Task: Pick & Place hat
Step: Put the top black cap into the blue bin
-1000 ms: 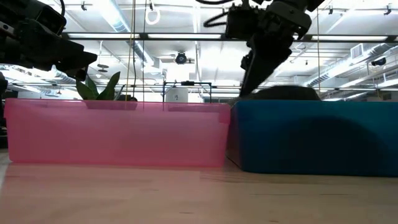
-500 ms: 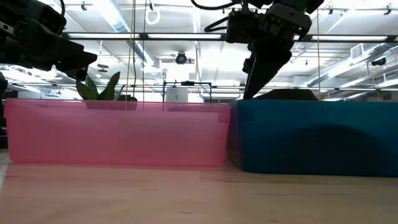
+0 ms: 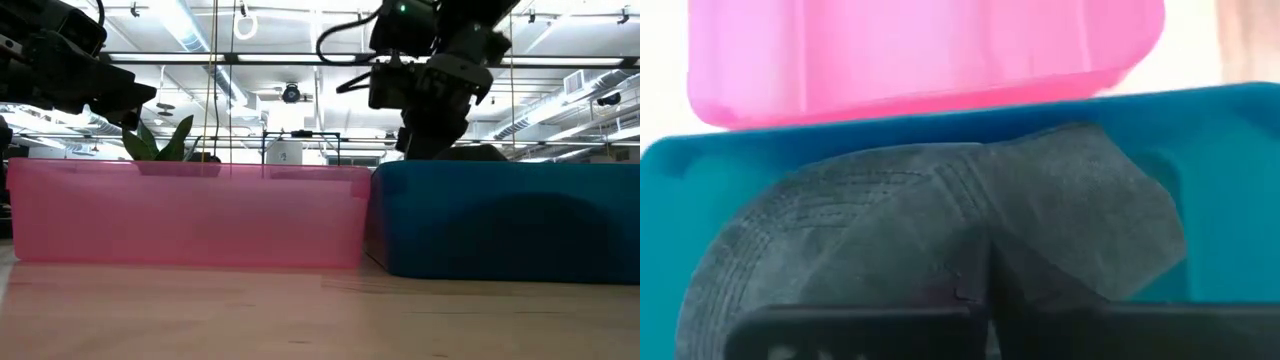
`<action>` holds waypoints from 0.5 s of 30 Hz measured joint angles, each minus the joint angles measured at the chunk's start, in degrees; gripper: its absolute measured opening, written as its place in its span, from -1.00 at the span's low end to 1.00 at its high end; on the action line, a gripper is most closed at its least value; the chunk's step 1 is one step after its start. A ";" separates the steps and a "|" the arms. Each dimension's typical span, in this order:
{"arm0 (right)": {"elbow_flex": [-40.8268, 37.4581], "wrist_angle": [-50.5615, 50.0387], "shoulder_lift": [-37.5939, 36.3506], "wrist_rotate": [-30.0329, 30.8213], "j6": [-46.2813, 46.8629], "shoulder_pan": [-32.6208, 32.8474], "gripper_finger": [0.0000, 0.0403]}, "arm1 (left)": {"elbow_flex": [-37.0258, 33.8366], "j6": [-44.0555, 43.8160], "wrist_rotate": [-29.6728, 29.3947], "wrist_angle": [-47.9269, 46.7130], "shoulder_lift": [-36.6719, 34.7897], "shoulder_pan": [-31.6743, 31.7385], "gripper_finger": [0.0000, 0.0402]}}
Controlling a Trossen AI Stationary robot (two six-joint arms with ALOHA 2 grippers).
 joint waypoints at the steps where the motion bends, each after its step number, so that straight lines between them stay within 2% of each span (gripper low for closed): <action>1: -0.51 1.17 0.09 -0.91 -0.27 -0.45 -0.98 | 0.00 0.00 -0.02 0.00 0.00 0.00 -0.20; 5: -1.60 1.94 1.01 -2.99 0.24 -1.59 -0.95 | 0.00 0.00 -0.01 0.01 0.00 0.00 -0.20; 15: -1.60 2.72 -0.05 -3.24 0.19 -1.69 -0.94 | 0.00 0.00 -0.02 0.03 -0.02 -0.01 -0.20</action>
